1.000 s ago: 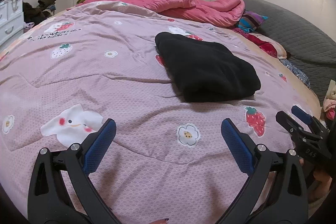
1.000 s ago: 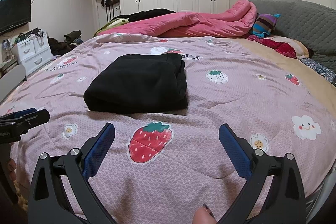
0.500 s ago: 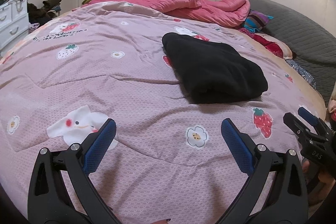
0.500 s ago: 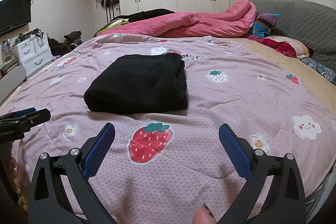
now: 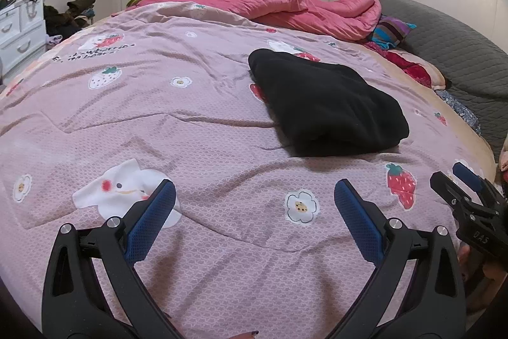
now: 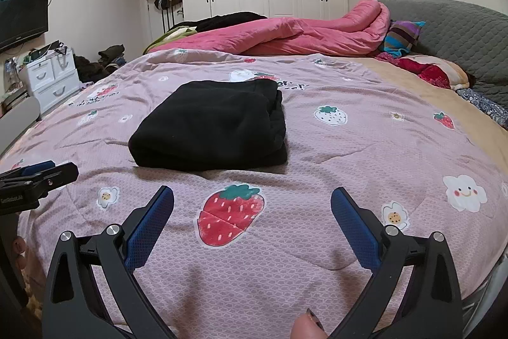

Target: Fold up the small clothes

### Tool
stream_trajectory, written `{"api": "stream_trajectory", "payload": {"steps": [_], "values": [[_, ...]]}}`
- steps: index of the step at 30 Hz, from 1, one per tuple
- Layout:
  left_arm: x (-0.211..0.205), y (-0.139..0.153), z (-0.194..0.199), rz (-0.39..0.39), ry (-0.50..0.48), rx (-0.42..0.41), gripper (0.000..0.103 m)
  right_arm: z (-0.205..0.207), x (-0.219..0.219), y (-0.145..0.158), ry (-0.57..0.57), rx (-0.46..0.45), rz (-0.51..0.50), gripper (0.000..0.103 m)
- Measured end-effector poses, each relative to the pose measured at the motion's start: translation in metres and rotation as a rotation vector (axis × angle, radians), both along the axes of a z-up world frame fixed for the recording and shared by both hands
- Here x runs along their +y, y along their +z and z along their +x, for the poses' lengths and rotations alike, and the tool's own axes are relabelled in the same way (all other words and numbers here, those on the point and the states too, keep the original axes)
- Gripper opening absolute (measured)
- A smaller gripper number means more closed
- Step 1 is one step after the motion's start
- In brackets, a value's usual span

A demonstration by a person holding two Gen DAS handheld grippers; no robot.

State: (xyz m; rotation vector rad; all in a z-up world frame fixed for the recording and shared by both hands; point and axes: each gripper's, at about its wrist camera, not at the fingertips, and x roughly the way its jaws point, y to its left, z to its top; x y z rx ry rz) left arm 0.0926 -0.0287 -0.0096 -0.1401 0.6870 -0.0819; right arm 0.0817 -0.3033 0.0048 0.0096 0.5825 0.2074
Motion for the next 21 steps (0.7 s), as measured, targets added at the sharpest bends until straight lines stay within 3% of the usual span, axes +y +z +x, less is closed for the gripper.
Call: {"api": "stream_trajectory", "payload": {"steps": [21], "values": [[-0.0007, 0.0009, 0.0027, 0.001, 0.02, 0.016, 0.094, 0.0006, -0.0007, -0.0015, -0.006, 0.011, -0.006, 0.099]]}}
